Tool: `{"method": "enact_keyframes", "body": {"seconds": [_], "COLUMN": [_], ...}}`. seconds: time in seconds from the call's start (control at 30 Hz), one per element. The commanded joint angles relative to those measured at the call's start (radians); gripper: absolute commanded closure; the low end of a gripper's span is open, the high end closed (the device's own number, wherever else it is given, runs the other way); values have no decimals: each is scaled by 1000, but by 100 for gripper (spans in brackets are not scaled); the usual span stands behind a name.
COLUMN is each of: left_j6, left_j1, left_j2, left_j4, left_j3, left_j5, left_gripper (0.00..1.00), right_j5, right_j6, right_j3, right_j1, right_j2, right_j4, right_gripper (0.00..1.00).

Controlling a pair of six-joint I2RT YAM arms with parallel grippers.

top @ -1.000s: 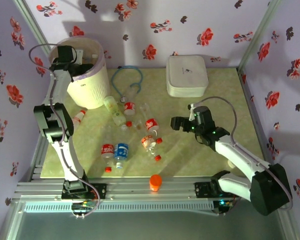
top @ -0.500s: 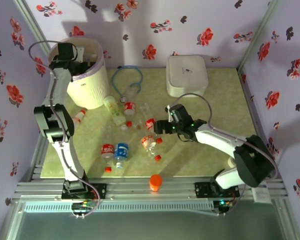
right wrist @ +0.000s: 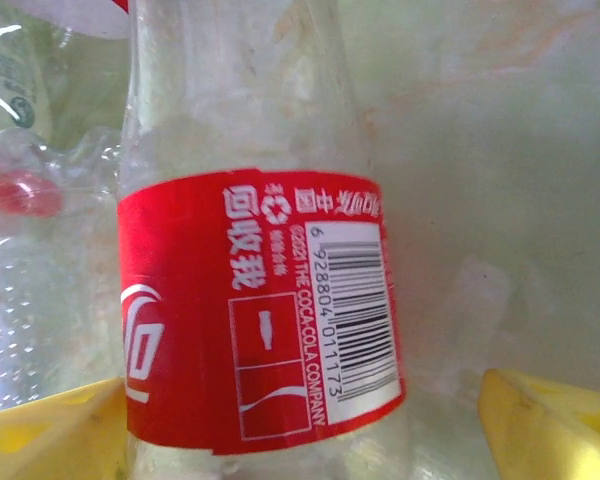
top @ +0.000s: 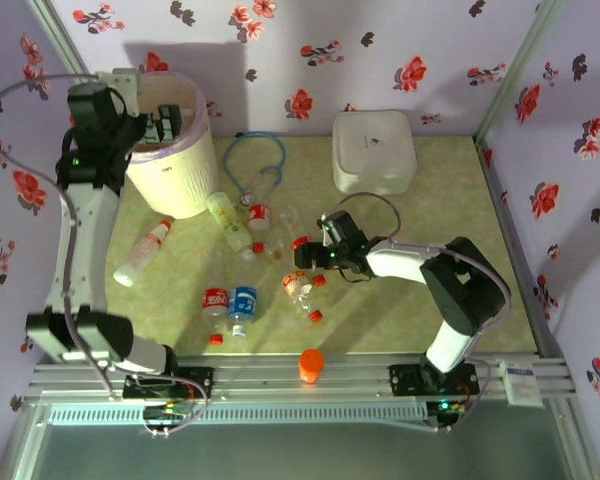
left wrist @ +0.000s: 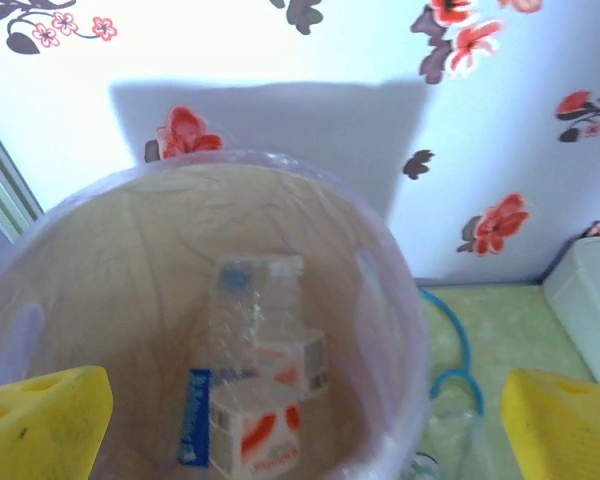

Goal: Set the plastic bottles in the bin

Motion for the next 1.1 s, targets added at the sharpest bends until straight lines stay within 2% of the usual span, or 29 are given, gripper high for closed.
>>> {"method": "enact_keyframes", "body": {"seconds": [0.0,0.13,0.27,0.37,0.5,0.67,0.83,0.93,1.07], "left_j6": [-151,-258,-392,-551,-668,-714,-815,-884,-967], "left_j1": [-77,-241,-402,-480,-549,-595,-664,-699,-731], "left_j2": [-113,-207,-220,-208,-144,-56,45,113,203], "left_j4": [152,221,286,460,603,638,847,988,1118], "left_j3": [-190,-372,-505,-647,-717,-693,-705,-724,-723], "left_j5": [-19,-16,-15,6,11,45,124,134,148], "left_gripper": [0,0,0,0,0,0,0,0,0], "right_j5": [5,6,36,49,67,72,-1,-38,-23], "right_j6": [25,17,1,13,0,-55,-43,-3,-4], "right_j3": [22,17,-10,-46,-91,-130,-259,-298,-309], "right_j1": [6,1,-27,-66,-115,-137,-134,-115,-65], "right_j2": [24,21,-42,-106,-220,-357,-480,-496,-486], "right_j4": [44,41,10,8,-14,-30,230,371,448], "right_gripper": [16,28,31,38,43,45,56,56,55]}}
